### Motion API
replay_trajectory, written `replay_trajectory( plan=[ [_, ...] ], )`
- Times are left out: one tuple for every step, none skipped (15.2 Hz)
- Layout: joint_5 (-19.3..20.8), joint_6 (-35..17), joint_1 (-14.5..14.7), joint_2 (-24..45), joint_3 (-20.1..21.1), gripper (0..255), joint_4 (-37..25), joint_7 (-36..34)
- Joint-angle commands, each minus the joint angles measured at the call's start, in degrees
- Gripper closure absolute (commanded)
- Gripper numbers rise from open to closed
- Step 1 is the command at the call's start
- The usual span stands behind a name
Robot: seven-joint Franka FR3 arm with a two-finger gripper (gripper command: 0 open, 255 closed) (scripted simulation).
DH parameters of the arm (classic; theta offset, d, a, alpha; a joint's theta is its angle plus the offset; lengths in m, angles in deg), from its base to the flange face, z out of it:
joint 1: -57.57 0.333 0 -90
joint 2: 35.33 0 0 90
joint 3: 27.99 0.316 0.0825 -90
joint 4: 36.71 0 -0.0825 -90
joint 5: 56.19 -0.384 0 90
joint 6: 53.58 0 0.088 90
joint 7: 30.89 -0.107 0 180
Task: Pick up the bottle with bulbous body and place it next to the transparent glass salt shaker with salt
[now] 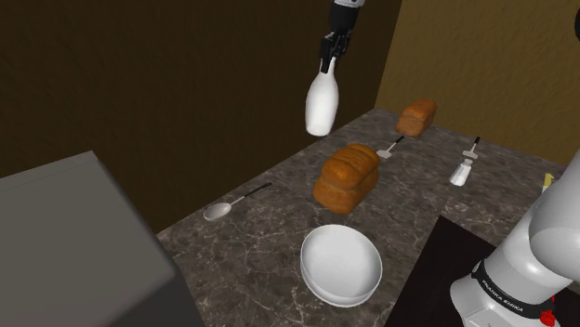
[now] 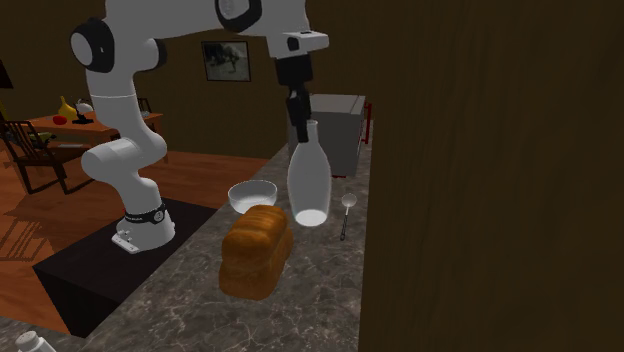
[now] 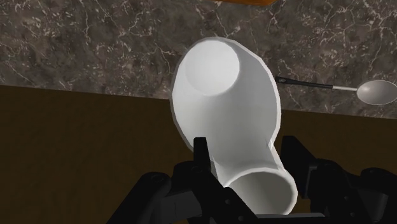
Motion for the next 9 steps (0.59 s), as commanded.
replay_trajectory(
  plan=[
    [0.0, 1.7, -0.1, 0.3, -0.1, 255, -2.0, 0.1],
    [0.0, 2.6, -0.1, 0.6, -0.1, 255, -3.2, 0.0],
    [0.0, 3.4, -0.1, 0.9, -0.1, 255, -4.3, 0.0],
    [0.0, 4.3, -0.1, 1.1, -0.1, 255, -5.5, 0.0],
    [0.0, 5.2, -0.1, 1.5, -0.1, 255, -6.7, 0.0],
    [0.0, 6.1, -0.1, 1.8, -0.1, 255, -7.9, 0.0],
    [-0.1, 7.0, -0.1, 2.1, -0.1, 255, -9.2, -0.1],
    [-0.1, 8.0, -0.1, 2.5, -0.1, 255, -10.5, -0.1],
    [-0.1, 8.9, -0.1, 2.9, -0.1, 255, -11.9, -0.1]
  ],
)
